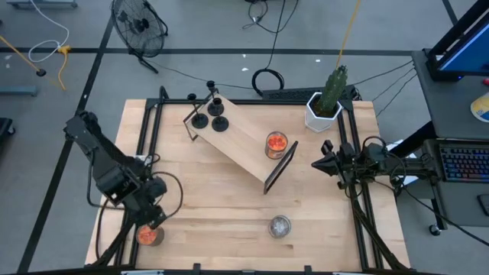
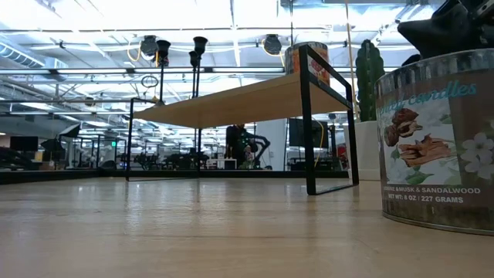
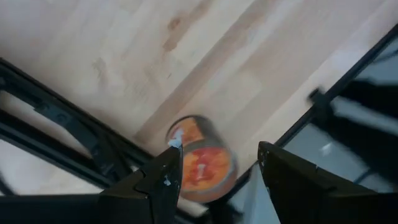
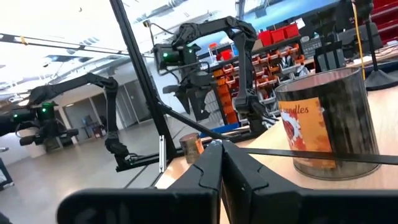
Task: Pick & Place candle stick holders
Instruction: Put the orange black candle tin on the shelf
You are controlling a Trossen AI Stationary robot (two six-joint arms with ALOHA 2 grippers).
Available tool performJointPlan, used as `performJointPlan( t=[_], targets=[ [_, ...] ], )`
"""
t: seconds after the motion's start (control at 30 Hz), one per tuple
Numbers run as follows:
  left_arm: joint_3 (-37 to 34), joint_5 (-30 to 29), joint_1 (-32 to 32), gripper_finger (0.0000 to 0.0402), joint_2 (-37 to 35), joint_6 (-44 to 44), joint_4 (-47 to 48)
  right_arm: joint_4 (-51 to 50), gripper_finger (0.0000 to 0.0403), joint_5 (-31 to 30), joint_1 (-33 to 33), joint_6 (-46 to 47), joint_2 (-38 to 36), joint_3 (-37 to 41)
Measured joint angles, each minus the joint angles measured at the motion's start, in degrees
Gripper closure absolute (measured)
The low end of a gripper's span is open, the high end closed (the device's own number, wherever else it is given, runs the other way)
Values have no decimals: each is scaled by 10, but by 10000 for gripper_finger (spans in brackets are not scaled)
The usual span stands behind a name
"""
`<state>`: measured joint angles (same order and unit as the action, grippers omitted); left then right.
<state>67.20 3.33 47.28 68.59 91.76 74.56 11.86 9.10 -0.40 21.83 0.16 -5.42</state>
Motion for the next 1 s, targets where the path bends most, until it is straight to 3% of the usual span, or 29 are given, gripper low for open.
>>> performJointPlan(
  t=[0.33, 0.57, 1.0],
  targets=[
    [0, 57, 52, 188, 72, -157, 8, -8, 402, 0, 0, 0, 0, 13],
    [0, 65, 84, 188, 100, -231, 18, -15, 402, -2, 0, 0, 0, 13],
    [-2, -37, 144, 188, 103, -262, 19, -14, 402, -3, 0, 15, 0, 15]
  ],
)
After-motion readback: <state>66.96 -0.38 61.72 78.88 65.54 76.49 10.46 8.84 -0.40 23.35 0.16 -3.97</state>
